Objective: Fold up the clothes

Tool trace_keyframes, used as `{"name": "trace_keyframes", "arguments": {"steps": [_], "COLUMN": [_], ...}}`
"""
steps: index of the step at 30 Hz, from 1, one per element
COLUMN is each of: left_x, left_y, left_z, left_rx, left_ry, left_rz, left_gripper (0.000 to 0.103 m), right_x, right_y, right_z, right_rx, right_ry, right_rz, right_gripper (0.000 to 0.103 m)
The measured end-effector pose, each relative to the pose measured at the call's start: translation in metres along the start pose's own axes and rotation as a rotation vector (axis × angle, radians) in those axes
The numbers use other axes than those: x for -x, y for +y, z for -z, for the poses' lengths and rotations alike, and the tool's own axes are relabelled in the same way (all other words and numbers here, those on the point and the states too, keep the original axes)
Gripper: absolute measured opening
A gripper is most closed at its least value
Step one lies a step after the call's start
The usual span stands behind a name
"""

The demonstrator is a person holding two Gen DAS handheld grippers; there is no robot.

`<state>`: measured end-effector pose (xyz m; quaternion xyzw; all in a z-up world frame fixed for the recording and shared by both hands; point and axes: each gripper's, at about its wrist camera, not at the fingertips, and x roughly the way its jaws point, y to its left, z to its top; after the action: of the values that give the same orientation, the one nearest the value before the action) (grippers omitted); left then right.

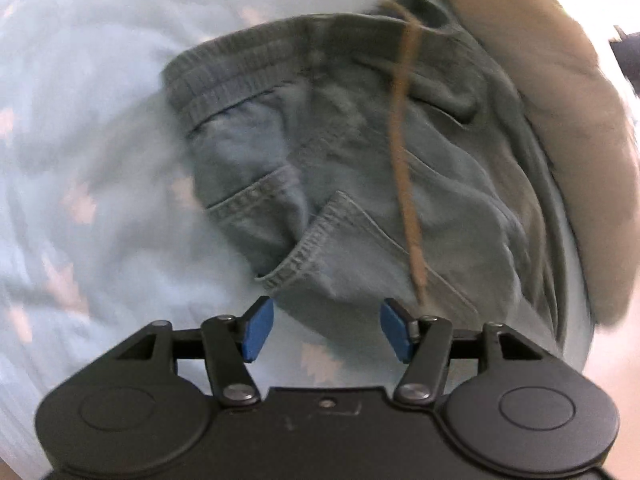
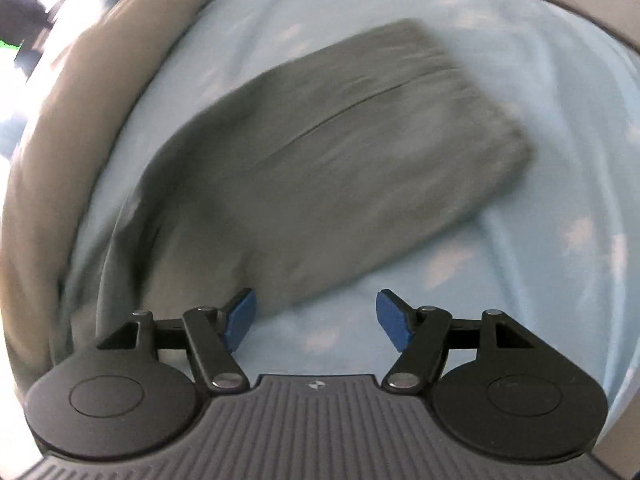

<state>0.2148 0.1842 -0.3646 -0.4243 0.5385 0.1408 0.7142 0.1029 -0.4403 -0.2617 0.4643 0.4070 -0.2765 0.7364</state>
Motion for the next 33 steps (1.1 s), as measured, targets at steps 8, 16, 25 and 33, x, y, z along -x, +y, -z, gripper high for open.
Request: {"name": "trace_keyframes", "arguments": {"steps": [8,16,25,33], "left_x": [-0.009,-0.024,-0.037,-0.021], "left_y": [0.022,0.036,0.036,0.035], "left_z": [0.005,-0.007,-0.046,-0.078], "left_rx": [0.355,0.526,0.516,0.406], "left_ry": [-0.112,-0.139,-0.038,-0.015], "left_rz": [0.009,0.006,0.002,0.04], "left_gripper": [0.058,0.058,0.044,0.01], "right_x": [-0.032,-0.105,-0.169,-0.117], "right_y": [0.013,0.095,0.155,0.139], "right_z": [-0.105,-0.155,-0.145,-0.117], "right_rx": [-0.099,-0.052,0.169,0.123], "right_ry": [-0.02,0.061,0.186,0.071], "right_rz": [-0.063,-0.042,0.226,0.27], "right_gripper": [0.071,0.079,0.053,0.002]}}
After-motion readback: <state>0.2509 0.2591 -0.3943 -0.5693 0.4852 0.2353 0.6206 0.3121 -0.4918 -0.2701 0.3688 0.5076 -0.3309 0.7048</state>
